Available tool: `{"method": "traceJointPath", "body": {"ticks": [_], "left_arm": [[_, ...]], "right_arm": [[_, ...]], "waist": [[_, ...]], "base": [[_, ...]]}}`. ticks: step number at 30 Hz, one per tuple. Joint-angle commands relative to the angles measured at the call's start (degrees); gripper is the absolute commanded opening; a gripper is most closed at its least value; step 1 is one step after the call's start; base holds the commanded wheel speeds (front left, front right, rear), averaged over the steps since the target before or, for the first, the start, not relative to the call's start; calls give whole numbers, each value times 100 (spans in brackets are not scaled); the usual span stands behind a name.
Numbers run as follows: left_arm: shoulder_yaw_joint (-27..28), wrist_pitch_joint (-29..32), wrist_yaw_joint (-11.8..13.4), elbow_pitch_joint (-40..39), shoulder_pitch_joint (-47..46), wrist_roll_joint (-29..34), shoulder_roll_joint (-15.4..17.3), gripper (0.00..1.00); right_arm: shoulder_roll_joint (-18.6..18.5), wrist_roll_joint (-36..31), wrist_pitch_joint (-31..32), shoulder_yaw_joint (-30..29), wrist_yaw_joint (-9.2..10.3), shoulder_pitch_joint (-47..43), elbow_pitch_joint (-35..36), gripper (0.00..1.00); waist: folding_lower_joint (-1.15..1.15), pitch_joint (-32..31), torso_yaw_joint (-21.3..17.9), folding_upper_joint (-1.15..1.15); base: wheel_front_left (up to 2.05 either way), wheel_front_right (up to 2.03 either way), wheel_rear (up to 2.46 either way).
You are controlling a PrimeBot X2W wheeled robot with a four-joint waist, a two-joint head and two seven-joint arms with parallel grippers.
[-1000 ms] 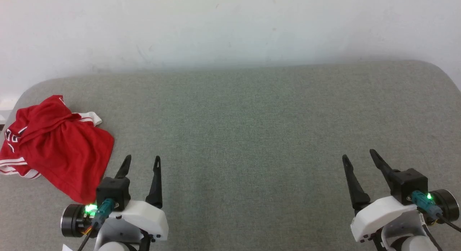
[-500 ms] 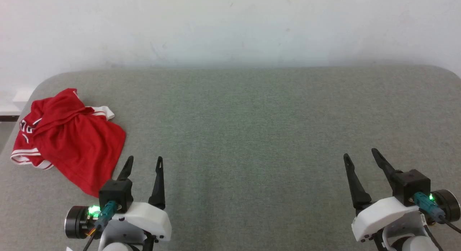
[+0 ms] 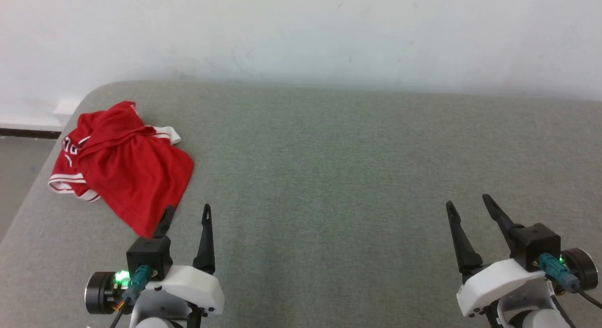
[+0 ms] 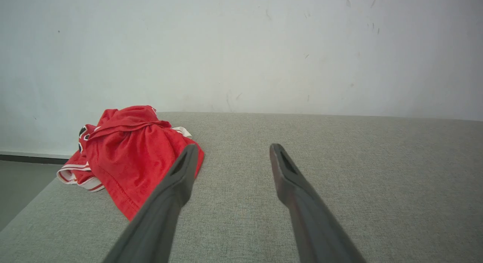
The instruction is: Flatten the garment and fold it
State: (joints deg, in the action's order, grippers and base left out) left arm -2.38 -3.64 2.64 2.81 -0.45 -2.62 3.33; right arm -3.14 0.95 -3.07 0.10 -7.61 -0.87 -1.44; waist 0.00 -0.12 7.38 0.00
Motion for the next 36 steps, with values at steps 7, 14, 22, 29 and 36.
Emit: {"method": "traceJointPath", "body": {"ticks": [7,14,22,29,36], "left_arm": [[-70,-131,112,64,-127,-98,55,100],[-102,-215,193,103,-138,-166,78,100],[-131,-311,292,151,-139,-248,108,100],[-156,-395,375,187,-150,-319,139,100],[-181,-479,464,224,-158,-396,166,100]], "right_arm": [[9,48,-86,27,4,80,-51,100],[11,61,-145,56,5,106,-75,100],[12,88,-218,98,5,123,-118,100],[14,103,-289,127,6,141,-153,100],[15,123,-353,151,7,152,-194,100]], "waist": [[0,9,351,0],[0,19,606,0],[0,0,870,0],[0,2,1076,0],[0,-8,1275,0]], "base": [[0,0,0],[0,0,0],[0,0,0],[0,0,0],[0,0,0]]}}
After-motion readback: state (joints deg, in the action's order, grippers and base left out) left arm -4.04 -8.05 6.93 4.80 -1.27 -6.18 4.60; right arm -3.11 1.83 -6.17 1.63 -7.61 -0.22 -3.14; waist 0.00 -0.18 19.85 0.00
